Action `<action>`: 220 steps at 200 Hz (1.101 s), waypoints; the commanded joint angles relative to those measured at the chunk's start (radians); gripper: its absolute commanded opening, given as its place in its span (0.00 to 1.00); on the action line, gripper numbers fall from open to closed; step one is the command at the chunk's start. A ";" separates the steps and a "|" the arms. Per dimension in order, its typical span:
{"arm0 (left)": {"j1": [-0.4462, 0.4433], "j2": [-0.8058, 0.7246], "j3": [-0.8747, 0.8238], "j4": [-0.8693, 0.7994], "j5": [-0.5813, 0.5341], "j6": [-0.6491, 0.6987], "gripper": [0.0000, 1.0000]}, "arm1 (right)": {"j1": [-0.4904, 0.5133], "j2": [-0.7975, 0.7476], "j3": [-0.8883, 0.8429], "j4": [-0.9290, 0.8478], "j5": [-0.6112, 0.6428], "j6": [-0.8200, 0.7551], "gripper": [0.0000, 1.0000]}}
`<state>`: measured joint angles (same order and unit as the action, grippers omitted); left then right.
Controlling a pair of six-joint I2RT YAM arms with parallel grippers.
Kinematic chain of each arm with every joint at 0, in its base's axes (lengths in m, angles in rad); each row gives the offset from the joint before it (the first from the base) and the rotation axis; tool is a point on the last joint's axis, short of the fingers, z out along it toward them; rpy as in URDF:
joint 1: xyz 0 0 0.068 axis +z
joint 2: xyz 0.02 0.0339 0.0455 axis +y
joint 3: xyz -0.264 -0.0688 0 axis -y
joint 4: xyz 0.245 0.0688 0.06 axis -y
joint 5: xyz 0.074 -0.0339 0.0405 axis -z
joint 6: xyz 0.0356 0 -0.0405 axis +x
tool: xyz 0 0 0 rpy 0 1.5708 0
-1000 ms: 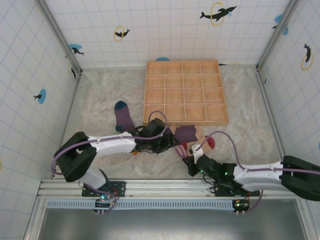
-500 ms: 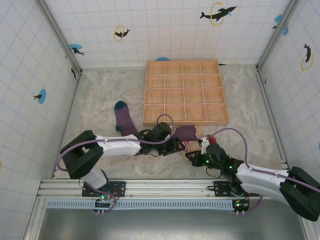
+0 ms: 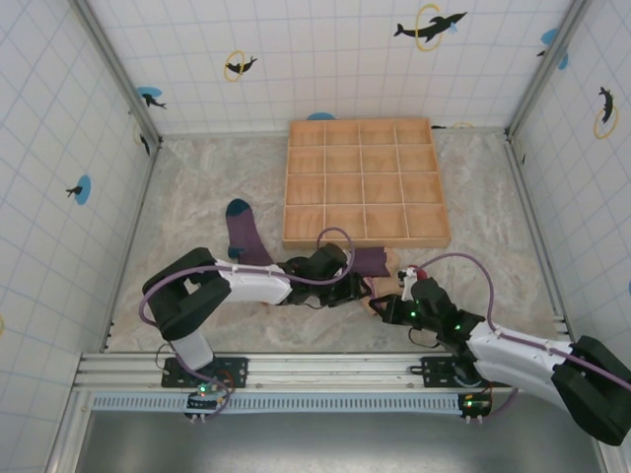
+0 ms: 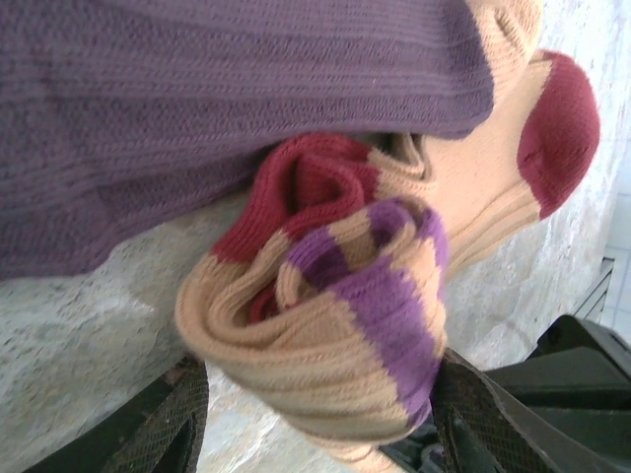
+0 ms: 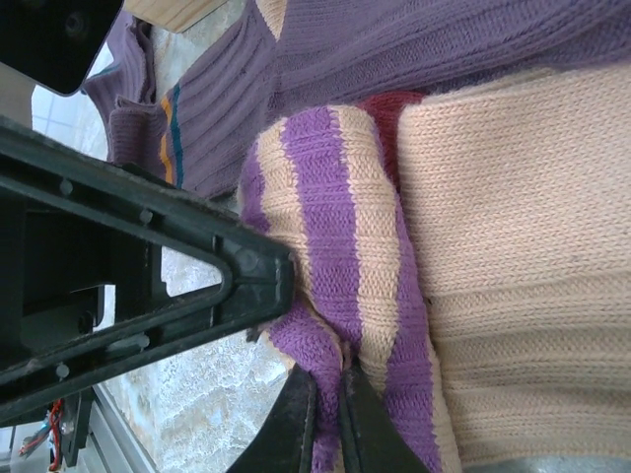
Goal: Roll the socks
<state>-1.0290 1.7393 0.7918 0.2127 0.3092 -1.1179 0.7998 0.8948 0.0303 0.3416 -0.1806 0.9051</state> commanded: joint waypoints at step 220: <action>0.060 -0.209 -0.119 -0.275 -0.128 -0.103 0.00 | 0.545 0.207 0.425 -0.493 0.730 -0.359 0.61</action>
<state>-0.9749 1.5780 0.7013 -0.0002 0.2379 -1.1908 1.2686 1.0134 0.3923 -0.1085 0.3180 0.6189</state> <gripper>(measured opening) 0.116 0.595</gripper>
